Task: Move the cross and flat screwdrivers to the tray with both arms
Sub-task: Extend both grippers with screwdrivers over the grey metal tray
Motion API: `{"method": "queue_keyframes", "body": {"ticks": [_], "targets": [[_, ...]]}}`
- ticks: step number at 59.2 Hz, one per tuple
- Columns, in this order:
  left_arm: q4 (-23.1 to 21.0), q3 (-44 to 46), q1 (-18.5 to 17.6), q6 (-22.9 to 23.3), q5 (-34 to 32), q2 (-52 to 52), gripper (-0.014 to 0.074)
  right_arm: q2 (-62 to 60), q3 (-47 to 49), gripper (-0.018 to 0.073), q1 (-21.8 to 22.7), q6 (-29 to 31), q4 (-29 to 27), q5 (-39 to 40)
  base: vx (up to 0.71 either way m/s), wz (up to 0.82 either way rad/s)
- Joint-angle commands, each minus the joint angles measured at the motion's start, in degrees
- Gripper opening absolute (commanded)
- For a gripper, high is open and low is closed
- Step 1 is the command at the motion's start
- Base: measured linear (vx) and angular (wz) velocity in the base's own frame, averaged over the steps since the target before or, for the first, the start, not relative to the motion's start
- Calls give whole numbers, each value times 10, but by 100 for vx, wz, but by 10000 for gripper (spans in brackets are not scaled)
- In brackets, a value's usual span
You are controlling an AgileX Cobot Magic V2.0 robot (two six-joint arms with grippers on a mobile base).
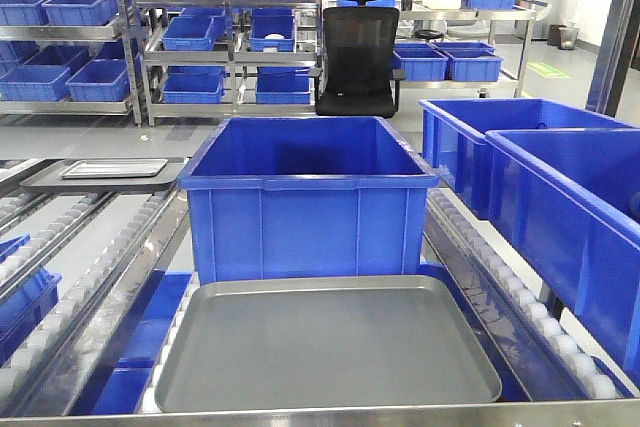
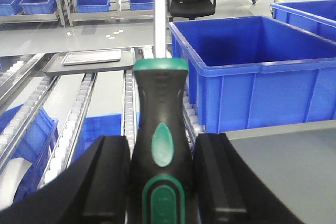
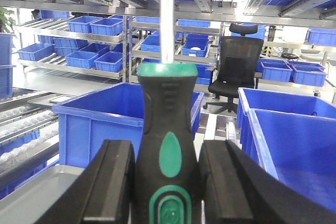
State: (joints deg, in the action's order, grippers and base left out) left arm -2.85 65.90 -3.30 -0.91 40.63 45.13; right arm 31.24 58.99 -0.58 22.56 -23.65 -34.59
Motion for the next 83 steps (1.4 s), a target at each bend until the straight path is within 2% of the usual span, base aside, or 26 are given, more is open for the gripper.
{"method": "queue_keyframes", "body": {"ticks": [1, 6, 11, 17, 21, 31, 35, 39, 45, 49, 56, 69, 76, 83], "targets": [[-5, 13, -2, 3, -61, -1, 0, 3, 15, -8, 1, 1, -13, 51, 0, 0], [-20, 13, -2, 9, -50, 1, 0, 15, 15, -8, 1, -2, -29, 48, 0, 0], [-66, 13, -2, -3, -43, 11, 0, 45, 15, -8, 1, -5, -63, 29, 0, 0], [-142, 13, -2, -57, -45, 40, 0, 104, 15, -8, 1, -2, -137, 7, 0, 0], [-217, 13, -2, -103, -43, 67, 0, 143, 15, -8, 1, 17, -187, 0, 0, 0], [-459, 13, -2, -248, -30, 160, 4, 258, 15, -8, 0, 120, -313, -27, 0, 0], [-532, 13, -3, -290, -26, 202, 4, 305, 15, -8, 0, 169, -360, -36, 0, 0], [-578, 13, -16, -315, -26, 248, 4, 352, 17, -8, 0, 203, -398, -40, 0, 0], [-606, 13, -53, -333, -44, 316, 4, 423, 17, -8, 0, 243, -448, -43, 0, 0], [-607, 13, -85, -333, -75, 359, 4, 460, 17, -8, 0, 262, -465, -41, 0, 0], [-637, 14, -125, -339, -109, 421, 4, 519, 17, -8, 0, 305, -485, -41, 0, 0], [-710, 14, -136, -362, -130, 471, 4, 583, 24, -8, 0, 321, -537, -50, 0, 0], [-746, 14, -139, -386, -146, 473, 4, 614, 67, -8, -10, 320, -534, -74, 0, 0], [-784, 14, -139, -387, -166, 478, 4, 652, 122, -8, -28, 300, -531, -91, 0, 0]]}}
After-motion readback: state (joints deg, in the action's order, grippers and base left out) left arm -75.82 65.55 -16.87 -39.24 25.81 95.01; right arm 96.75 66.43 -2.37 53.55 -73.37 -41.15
